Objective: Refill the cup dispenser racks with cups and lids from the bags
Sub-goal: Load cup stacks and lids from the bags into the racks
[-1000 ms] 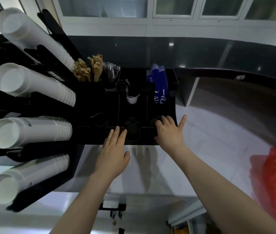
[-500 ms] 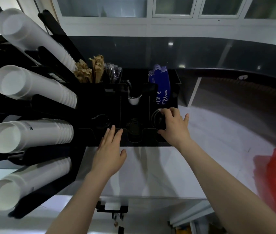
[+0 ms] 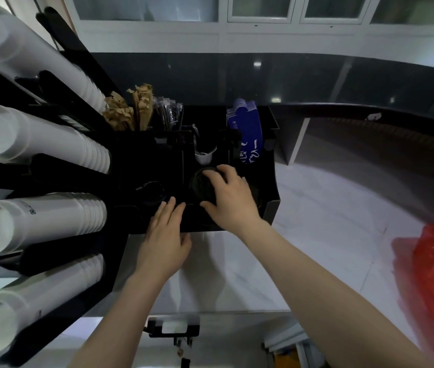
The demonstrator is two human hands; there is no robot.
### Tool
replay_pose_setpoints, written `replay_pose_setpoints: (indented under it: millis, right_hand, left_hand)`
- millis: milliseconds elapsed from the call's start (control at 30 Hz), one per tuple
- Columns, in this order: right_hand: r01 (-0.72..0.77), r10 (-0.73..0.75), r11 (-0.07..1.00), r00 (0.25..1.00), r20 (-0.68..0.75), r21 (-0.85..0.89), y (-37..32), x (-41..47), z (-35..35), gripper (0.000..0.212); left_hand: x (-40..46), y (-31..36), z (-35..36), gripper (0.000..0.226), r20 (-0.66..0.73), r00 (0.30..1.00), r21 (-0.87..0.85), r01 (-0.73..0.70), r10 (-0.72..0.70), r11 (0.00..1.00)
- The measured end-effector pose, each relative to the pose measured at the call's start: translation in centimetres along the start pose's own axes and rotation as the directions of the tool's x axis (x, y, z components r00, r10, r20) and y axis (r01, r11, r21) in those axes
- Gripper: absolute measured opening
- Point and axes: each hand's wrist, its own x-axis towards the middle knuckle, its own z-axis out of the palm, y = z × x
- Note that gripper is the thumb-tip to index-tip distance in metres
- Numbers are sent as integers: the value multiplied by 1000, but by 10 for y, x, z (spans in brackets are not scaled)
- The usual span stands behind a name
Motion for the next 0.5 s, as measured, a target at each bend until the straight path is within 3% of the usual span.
replay_pose_setpoints:
  millis: [100,333,500]
  right_hand:
    - [-50,56,989,998,41,-139,-8,7,17,66]
    - [15,13,960,995,100,-281,-8,10,35,55]
    - [77,28,906,970,240,-416,-8,12,37,67]
  left_hand:
    - [0,-4,-1,66,-8,1000,4,-10,10,1000]
    - [2,-5,-3,64,-34,999,4,-14,14,1000]
    - [3,-5,-3,63,-44,999,2,-16,16,1000]
